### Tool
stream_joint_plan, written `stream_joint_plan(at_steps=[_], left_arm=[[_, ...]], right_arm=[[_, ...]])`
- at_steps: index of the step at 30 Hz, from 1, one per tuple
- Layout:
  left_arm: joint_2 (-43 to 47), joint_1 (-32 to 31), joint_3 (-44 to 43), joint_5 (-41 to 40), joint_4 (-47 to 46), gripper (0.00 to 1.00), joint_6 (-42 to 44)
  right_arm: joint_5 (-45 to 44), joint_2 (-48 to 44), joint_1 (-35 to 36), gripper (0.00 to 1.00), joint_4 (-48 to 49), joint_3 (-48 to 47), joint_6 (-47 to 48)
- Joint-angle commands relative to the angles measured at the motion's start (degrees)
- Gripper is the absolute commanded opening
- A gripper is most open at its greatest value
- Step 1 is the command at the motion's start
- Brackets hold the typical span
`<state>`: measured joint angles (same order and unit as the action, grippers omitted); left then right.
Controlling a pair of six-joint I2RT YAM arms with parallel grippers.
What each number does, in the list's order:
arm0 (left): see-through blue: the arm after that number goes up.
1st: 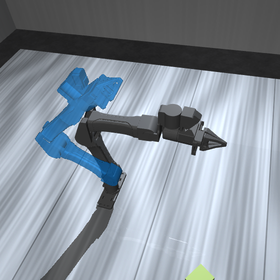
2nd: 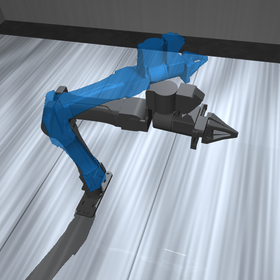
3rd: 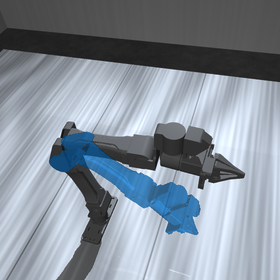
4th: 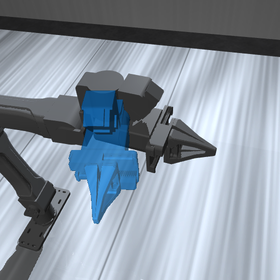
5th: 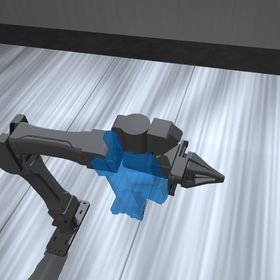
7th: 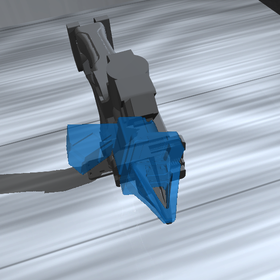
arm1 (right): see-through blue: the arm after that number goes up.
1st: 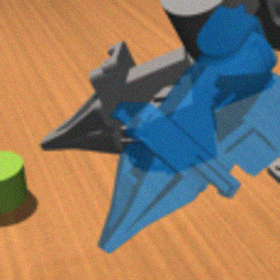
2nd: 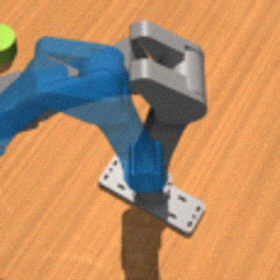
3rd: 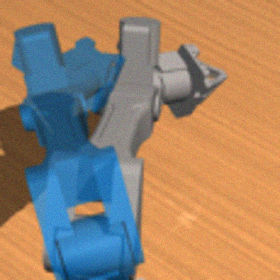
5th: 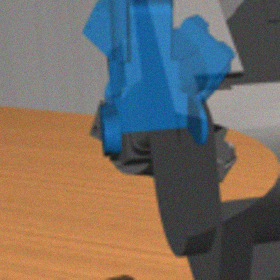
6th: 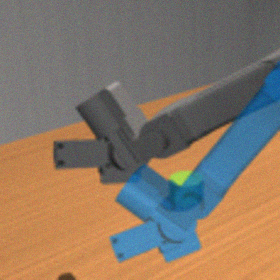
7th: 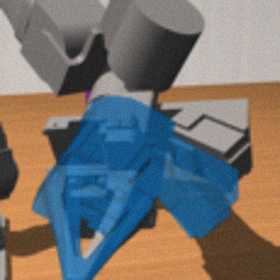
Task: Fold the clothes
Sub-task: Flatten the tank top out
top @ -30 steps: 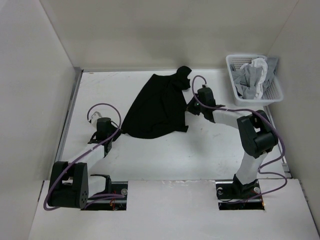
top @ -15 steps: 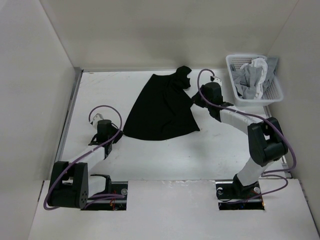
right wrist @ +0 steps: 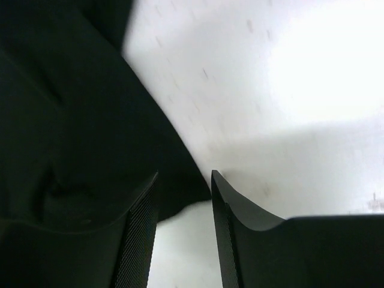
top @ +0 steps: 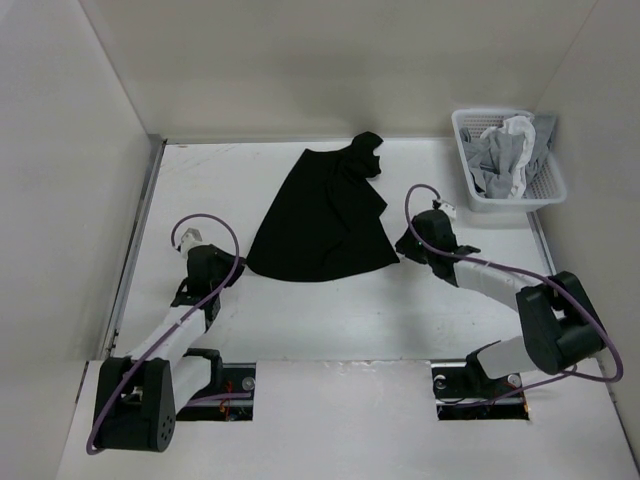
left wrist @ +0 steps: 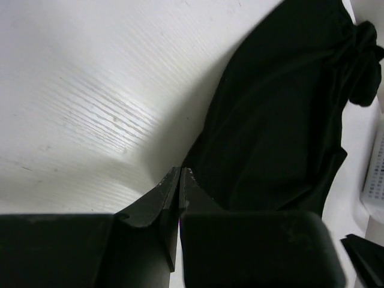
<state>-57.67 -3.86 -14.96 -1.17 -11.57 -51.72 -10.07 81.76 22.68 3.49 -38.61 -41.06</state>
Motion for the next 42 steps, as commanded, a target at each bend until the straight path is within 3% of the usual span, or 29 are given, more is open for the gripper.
stream_joint_plan(at_steps=[1,17,23,26,37,42], left_arm=[[1.2,-0.8,0.6,1.2,-2.3,0.0,-0.4],[2.9,-2.5,0.8,2.5,-3.3,0.0,-1.2],[2.1,0.1,-1.5,0.4,-4.6,0.0,-7.9],[-0.2,-0.4,-2.4,0.6,-5.4,0.0,-8.2],[-2.0,8.0,-2.9,0.9,-4.7,0.0,-8.7],[-2.3,7.9,-2.5,1.2,-5.8,0.0,-8.7]], right_arm=[[-0.6,-1.9,2.6,0.45,-2.3,2.5,-3.0],[-4.9,3.4,5.0,0.38,-3.7,1.4,-8.1],[-5.8,5.0,5.3,0.36,-4.6,-0.1,-7.6],[-5.3,5.0,5.8,0.36,-4.9,0.0,-7.4],[-5.0,4.1,6.0,0.4,-4.4,0.8,-7.0],[-4.4,4.8,6.8,0.36,-3.9,0.7,-6.3]])
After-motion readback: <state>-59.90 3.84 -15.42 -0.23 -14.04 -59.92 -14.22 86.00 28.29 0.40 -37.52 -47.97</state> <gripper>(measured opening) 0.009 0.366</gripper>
